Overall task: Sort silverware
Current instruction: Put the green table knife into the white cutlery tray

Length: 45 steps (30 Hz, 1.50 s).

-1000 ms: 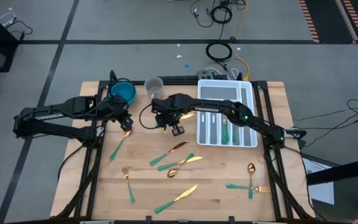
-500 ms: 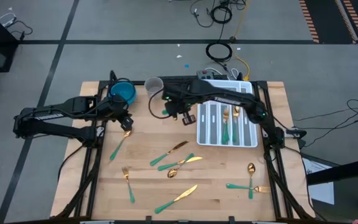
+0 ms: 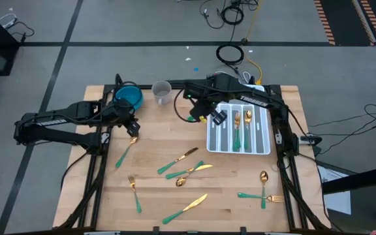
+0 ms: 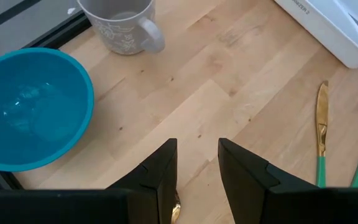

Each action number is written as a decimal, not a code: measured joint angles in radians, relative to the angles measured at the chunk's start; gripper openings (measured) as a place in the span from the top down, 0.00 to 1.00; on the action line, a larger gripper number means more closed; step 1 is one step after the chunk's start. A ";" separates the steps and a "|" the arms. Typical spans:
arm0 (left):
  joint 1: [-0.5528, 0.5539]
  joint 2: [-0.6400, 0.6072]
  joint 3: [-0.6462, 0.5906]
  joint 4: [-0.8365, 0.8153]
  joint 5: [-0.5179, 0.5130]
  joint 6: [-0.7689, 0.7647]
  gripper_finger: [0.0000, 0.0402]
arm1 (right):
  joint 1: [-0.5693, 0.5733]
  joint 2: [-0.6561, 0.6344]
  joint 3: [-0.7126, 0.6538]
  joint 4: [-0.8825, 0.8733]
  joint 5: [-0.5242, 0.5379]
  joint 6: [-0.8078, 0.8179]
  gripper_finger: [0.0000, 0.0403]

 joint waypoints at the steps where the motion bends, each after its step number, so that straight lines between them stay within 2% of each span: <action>1: 0.000 0.000 0.000 0.000 -0.001 0.000 0.69 | -0.001 -0.002 0.000 -0.003 0.001 -0.037 1.00; 3: 0.000 0.000 0.000 0.000 -0.001 0.000 0.69 | -0.001 -0.006 0.000 -0.003 0.003 -0.083 1.00; 8: 0.000 0.000 0.000 -0.002 -0.004 0.000 0.69 | 0.009 -0.006 -0.013 -0.002 0.003 -0.079 1.00; 13: 0.000 0.000 0.000 -0.002 -0.004 0.000 0.69 | 0.024 -0.074 -0.095 -0.001 -0.023 -0.051 1.00; 17: 0.000 0.000 0.000 -0.001 -0.004 0.000 0.69 | 0.039 -0.197 -0.230 -0.002 -0.030 -0.062 1.00; 24: 0.000 0.000 0.000 0.008 -0.011 -0.001 0.69 | 0.066 -0.433 -0.564 -0.005 -0.005 -0.153 1.00; 29: 0.000 0.000 0.000 0.041 -0.015 -0.027 0.69 | 0.070 -0.535 -0.751 -0.005 0.033 -0.218 1.00; 34: 0.000 0.000 0.000 0.072 -0.022 -0.028 0.69 | 0.068 -0.560 -0.847 0.024 0.088 -0.313 1.00; 38: 0.000 0.000 0.000 0.080 -0.040 -0.028 0.69 | 0.066 -0.560 -0.904 0.141 0.112 -0.451 1.00; 45: 0.000 0.000 0.000 0.079 -0.052 -0.027 0.69 | 0.014 -0.540 -1.025 0.364 0.064 -0.582 1.00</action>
